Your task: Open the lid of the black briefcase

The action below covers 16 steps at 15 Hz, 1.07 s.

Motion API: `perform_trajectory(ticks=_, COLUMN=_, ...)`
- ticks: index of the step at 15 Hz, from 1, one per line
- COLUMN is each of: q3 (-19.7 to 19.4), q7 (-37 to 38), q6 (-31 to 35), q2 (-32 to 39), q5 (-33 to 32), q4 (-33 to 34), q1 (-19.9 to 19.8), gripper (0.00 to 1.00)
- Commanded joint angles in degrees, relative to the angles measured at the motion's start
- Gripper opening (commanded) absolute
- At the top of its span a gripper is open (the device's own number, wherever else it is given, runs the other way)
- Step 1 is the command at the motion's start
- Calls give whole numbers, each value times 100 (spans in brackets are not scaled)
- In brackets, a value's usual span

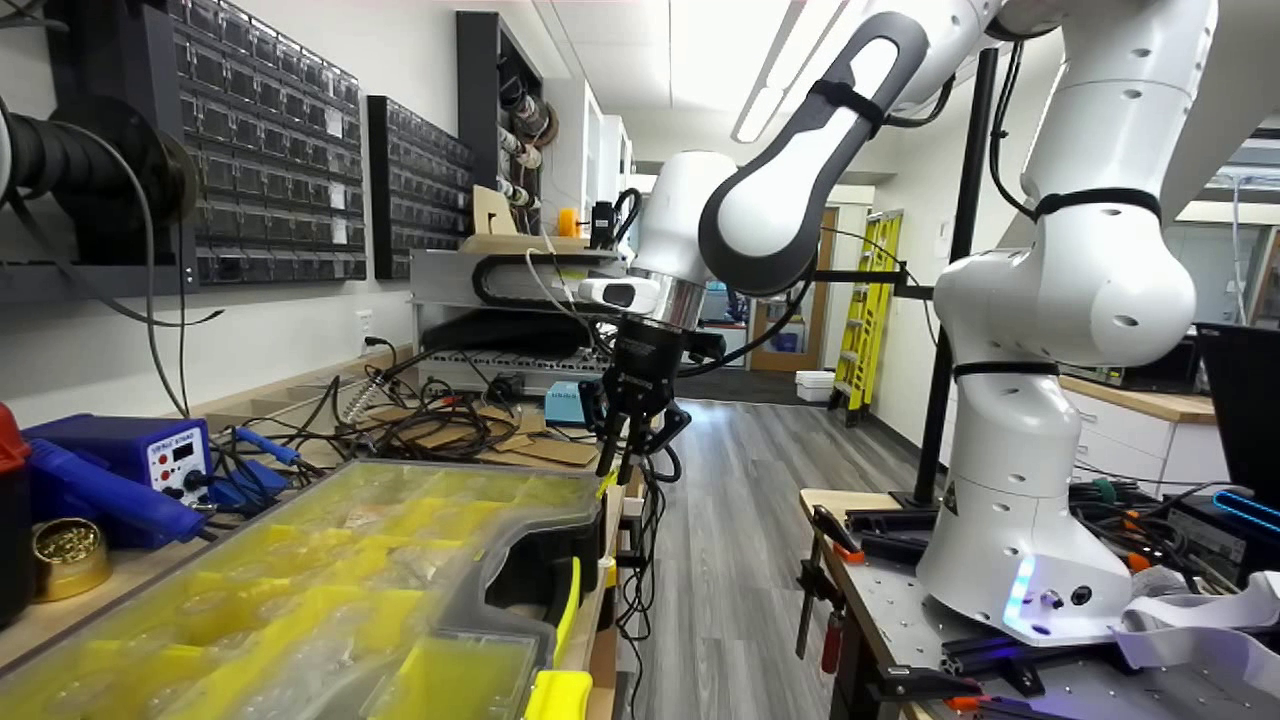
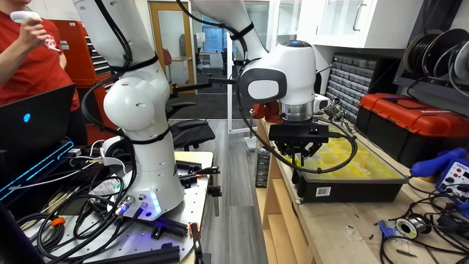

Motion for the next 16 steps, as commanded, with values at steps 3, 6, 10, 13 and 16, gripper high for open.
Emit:
perform_trajectory(ticks=3, q3=-81, q7=202, q6=151, q2=-646, q5=-600, q4=25, q1=-338, gripper=5)
perform_trajectory(ticks=6, q3=-100, q7=299, q6=88, q2=-770, q5=-829, q4=195, q1=-404, gripper=3)
perform_trajectory(ticks=10, q3=-170, q7=406, q6=17, q2=-873, q5=-897, q4=449, q1=-354, gripper=3)
perform_trajectory(ticks=13, q3=-169, q7=495, q6=-282, q2=-1112, q5=-999, q4=651, q1=-395, gripper=4)
perform_trajectory(ticks=16, q3=-137, q7=572, q6=-514, q2=-1055, q5=-1026, q4=1058, q1=-330, gripper=4)
